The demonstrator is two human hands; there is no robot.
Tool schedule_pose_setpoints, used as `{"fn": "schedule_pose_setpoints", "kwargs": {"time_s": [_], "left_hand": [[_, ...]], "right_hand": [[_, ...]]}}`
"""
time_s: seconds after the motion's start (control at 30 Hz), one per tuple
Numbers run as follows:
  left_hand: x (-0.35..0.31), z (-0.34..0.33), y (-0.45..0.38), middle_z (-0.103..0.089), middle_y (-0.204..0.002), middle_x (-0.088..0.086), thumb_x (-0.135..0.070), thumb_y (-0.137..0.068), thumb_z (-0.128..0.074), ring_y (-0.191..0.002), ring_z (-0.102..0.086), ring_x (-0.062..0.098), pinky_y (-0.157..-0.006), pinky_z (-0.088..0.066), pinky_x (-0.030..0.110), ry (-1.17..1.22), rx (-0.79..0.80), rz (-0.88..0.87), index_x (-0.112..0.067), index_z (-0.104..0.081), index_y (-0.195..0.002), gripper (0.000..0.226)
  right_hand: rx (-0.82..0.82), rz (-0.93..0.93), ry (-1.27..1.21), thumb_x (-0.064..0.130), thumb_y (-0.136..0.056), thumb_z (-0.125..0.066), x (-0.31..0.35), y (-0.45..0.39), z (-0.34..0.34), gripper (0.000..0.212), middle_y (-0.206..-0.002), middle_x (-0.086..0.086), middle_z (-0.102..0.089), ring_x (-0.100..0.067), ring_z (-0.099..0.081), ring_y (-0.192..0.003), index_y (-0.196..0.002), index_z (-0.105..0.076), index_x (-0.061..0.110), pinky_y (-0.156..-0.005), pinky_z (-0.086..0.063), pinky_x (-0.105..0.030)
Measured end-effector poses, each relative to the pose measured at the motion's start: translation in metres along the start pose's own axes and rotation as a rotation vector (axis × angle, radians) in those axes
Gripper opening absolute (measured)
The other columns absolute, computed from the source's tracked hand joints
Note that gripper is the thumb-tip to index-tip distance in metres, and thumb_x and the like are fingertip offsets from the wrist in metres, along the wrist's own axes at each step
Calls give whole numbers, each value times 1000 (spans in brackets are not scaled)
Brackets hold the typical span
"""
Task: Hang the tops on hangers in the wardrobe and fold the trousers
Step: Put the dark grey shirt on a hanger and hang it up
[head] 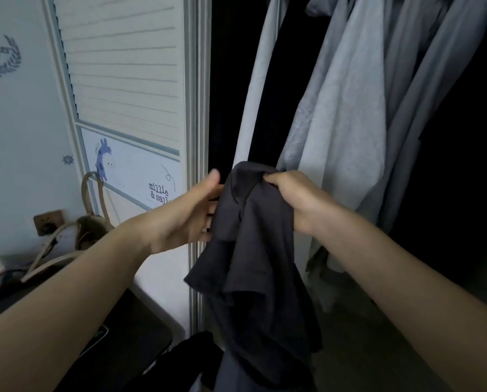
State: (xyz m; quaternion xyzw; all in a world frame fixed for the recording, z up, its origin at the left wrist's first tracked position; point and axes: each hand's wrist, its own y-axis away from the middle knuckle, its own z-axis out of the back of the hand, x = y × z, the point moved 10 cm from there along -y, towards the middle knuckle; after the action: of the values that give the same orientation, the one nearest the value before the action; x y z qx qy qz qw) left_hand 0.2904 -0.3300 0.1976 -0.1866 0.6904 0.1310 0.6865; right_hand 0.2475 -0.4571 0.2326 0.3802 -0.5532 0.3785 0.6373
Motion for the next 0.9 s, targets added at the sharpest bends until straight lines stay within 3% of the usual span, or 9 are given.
{"fn": "schedule_pose_setpoints", "kwargs": {"time_s": [0.13, 0.27, 0.33, 0.47, 0.53, 0.6, 0.7, 0.83, 0.9], "left_hand": [[24, 12, 0, -70, -113, -12, -48, -59, -86, -103, -68, 9, -95, -53, 36, -492, -98, 112, -34, -55, -131, 80], [27, 35, -6, -75, -90, 9, -14, -82, -74, -90, -72, 17, -95, -53, 38, -421, -225, 71, -12, -74, -91, 9], [20, 41, -6, -73, -94, 14, -22, -86, -72, -95, -72, 27, -89, -57, 39, -262, -237, 52, -13, -73, -89, 10], [31, 9, -14, -73, -110, -5, -72, -64, -73, -100, -71, 20, -81, -57, 32, -276, -51, 209, -26, -64, -117, 71], [30, -14, -23, -75, -98, -10, -64, -68, -75, -93, -71, 12, -84, -55, 30, -335, -8, 188, -29, -65, -117, 61], [21, -21, -32, -75, -100, -1, -41, -77, -78, -93, -71, 15, -87, -54, 30, -330, -81, 127, -19, -72, -108, 39], [-9, -14, -38, -70, -86, 6, -15, -90, -67, -78, -64, 15, -68, -50, 23, -307, -202, -13, -6, -70, -89, 10], [-64, 38, -24, -64, -70, 1, -7, -99, -51, -63, -59, 12, -57, -50, 19, -109, -562, -236, -14, -61, -78, 24], [-87, 50, -22, -62, -72, 2, -7, -101, -46, -63, -59, 10, -58, -51, 19, -64, -630, -308, -15, -59, -80, 26]], "right_hand": [[5, -57, -87, 20, -97, -51, 9, -5, 12, 22, -87, -9, -69, -20, -65, -74, -108, -65, 7, -61, -55, -26], [7, -33, 1, 18, -92, -58, 22, -8, 26, 16, -79, -6, -72, -16, -68, -65, -99, -69, 9, -56, -56, -25], [-9, -32, 17, 18, -90, -59, 25, -9, 36, 16, -82, -7, -72, -17, -69, -65, -98, -69, 9, -56, -56, -26], [-44, -29, -59, 14, -92, -55, 30, -13, 43, 17, -91, -10, -71, -21, -68, -77, -101, -67, 7, -59, -58, -29], [-67, -5, -92, 13, -93, -50, 35, -15, 43, 22, -98, -12, -70, -23, -67, -84, -108, -65, 5, -66, -58, -30], [-79, 26, -88, 11, -94, -47, 39, -16, 41, 25, -104, -12, -68, -23, -67, -90, -114, -61, 4, -71, -58, -32], [-82, 81, -136, 6, -95, -45, 47, -16, 45, 25, -105, -13, -67, -22, -67, -87, -116, -59, 2, -64, -57, -31], [-212, 196, 134, 19, -92, -59, 60, -19, 86, 10, -95, -4, -68, -14, -65, -81, -98, -64, 14, -59, -55, -26], [-188, 254, 279, 30, -91, -63, 61, -22, 93, 13, -93, -1, -71, -12, -67, -83, -89, -67, 18, -65, -58, -26]]}}
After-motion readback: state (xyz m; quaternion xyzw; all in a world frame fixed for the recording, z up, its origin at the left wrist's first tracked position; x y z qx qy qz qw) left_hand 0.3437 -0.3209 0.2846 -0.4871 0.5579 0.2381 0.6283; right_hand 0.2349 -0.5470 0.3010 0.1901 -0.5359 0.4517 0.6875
